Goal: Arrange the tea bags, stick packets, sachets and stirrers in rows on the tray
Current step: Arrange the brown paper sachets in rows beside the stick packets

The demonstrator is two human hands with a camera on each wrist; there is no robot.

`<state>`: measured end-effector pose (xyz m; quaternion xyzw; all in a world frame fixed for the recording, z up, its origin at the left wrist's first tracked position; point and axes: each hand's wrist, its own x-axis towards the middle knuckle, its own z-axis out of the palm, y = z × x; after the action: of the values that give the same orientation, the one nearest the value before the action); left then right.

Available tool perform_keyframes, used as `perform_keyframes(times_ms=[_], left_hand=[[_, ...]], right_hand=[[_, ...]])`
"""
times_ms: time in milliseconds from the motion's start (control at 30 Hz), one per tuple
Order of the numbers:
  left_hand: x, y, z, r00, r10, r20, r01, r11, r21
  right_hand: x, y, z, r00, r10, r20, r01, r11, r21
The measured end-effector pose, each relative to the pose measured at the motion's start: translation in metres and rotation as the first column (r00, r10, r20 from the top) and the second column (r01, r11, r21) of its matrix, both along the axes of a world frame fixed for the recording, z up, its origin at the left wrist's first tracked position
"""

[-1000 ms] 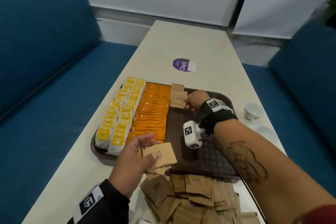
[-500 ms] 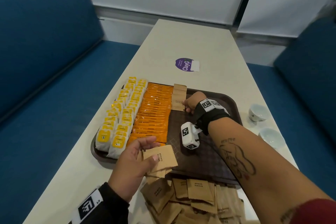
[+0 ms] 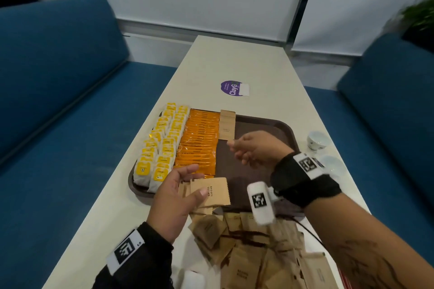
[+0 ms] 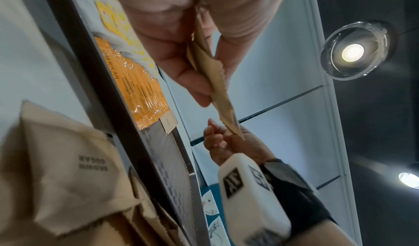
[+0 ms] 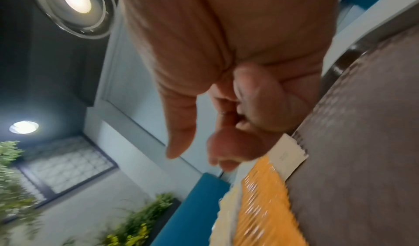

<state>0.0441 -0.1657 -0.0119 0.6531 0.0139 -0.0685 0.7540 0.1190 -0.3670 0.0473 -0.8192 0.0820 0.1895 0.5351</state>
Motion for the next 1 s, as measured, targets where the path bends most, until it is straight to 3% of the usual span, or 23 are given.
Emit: perform_keyframes(times_ms=[167,267,533,700,867,1000], left_hand=[[-0.011,-0.003,0.006,0.992,0.046,0.120,-0.054,0.997,0.058],[-0.016,-0.005,0.009,0.988,0.062,0.145,-0.069,0.997,0.044],[-0.021,-0.008,0.004,0.994,-0.046,0.099,0.034,0.992,0.121],[-0.014,-0.017,0.000,0.994,0.039,0.104,-0.055,0.986,0.156],[-0.001,-0.021,0.001,0.994,0.054,0.093,-0.068,0.986,0.153],[0.005,-0.023,-0.002,0.995,0.076,0.070,-0.086,0.985,0.147]], right_hand=[[-0.066,0.022,0.002,0.982,0.127,-0.139,-0.108,0.984,0.141],[-0.086,0.029,-0.007,0.987,0.132,-0.090,-0.120,0.984,0.128],[-0.089,0.032,-0.020,0.995,-0.065,-0.076,0.083,0.960,0.268],[-0.079,0.038,-0.028,0.980,-0.139,-0.143,0.191,0.861,0.472],[-0.033,0.022,-0.030,0.946,-0.316,-0.067,0.314,0.852,0.419],[0.029,0.000,-0.027,0.926,-0.346,0.149,0.322,0.933,0.163]])
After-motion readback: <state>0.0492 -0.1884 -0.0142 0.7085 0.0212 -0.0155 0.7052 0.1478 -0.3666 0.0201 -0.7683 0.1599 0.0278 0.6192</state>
